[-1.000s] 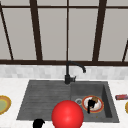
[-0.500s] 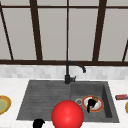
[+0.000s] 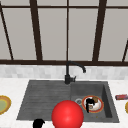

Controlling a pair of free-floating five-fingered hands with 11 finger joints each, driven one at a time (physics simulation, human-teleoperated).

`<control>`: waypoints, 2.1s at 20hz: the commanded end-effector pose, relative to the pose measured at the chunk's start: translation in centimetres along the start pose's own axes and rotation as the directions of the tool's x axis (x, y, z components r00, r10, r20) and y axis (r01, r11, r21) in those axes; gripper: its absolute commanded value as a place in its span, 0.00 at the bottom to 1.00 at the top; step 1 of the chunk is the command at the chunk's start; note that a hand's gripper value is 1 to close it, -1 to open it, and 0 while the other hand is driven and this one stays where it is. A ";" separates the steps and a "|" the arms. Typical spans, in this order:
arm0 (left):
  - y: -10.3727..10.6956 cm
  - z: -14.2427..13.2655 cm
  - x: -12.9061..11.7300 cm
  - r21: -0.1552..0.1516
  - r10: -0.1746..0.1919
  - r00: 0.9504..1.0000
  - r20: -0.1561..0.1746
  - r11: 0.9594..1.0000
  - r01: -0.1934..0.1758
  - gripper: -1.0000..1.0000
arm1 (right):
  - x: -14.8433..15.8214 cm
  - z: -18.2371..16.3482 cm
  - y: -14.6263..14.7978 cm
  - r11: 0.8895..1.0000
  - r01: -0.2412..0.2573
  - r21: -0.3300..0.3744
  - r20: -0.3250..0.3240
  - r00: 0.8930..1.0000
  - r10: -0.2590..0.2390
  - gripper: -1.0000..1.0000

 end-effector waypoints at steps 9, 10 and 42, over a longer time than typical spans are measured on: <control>0.0 0.0 0.0 0.000 0.000 1.000 0.000 1.000 0.000 0.50 | 2.9 -1.1 -1.1 0.955 -0.156 0.251 0.007 0.987 0.160 0.00; 0.0 0.0 0.0 0.000 0.000 1.000 0.000 1.000 0.000 0.50 | 3.0 -1.4 -1.5 0.951 -0.157 0.266 -0.001 0.987 0.163 0.00; 0.0 0.0 0.0 0.000 0.000 1.000 0.000 1.000 0.000 0.50 | 0.7 -3.3 0.3 0.987 -0.140 0.079 0.118 0.984 0.131 0.00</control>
